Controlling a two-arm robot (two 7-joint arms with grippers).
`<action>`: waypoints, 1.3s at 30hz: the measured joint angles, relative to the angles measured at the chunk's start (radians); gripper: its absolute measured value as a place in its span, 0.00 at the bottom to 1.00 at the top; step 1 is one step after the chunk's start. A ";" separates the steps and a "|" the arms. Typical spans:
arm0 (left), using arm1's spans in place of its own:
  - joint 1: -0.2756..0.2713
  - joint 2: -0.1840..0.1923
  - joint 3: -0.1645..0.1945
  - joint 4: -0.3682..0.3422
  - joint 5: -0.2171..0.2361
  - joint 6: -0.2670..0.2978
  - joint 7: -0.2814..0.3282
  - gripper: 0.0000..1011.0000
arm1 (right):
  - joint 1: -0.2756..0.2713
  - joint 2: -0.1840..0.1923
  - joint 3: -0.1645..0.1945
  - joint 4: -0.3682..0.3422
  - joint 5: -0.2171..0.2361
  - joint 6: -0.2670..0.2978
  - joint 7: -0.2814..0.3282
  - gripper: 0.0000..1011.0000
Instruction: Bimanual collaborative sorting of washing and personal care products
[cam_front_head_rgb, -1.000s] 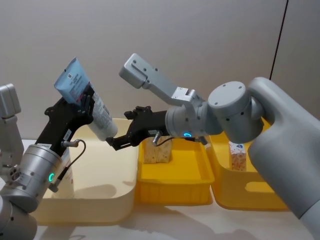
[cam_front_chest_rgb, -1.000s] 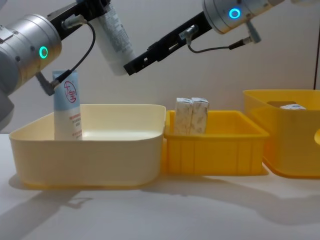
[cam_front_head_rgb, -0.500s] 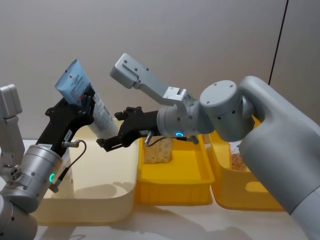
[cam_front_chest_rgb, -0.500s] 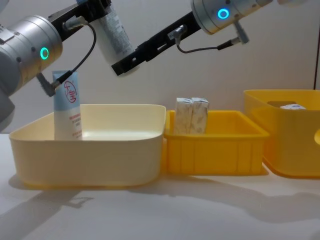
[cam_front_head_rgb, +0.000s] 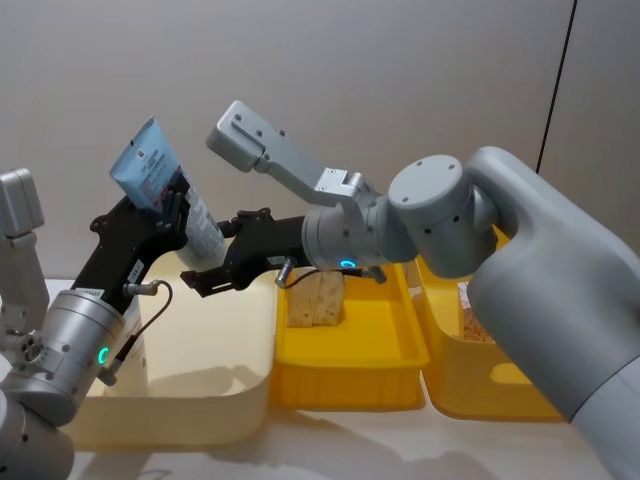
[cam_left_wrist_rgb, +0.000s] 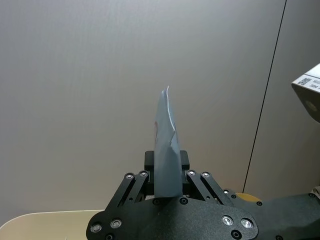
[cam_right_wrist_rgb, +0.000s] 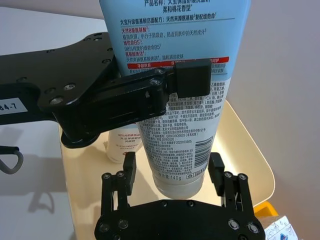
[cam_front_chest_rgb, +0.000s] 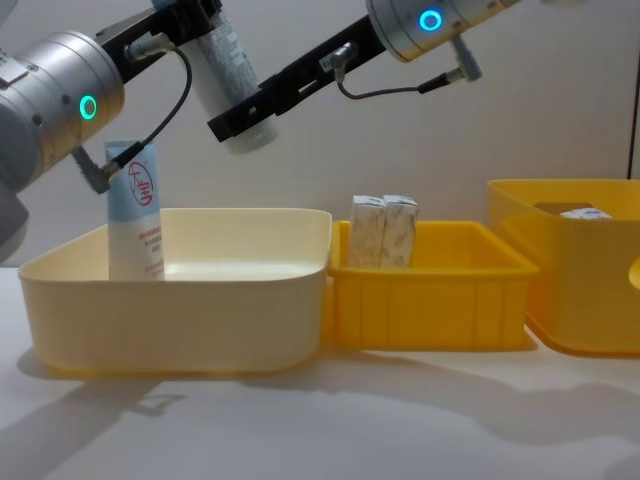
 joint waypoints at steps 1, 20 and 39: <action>0.000 0.000 0.000 0.000 0.000 0.000 0.000 0.26 | 0.000 0.000 0.000 0.000 0.000 0.000 0.000 0.89; 0.001 0.001 0.000 -0.002 0.001 0.001 0.001 0.26 | 0.006 -0.007 -0.004 0.009 0.002 -0.008 -0.001 0.64; 0.001 0.001 0.000 -0.002 0.001 0.001 0.001 0.26 | 0.007 -0.008 -0.004 0.011 0.004 -0.010 -0.002 0.64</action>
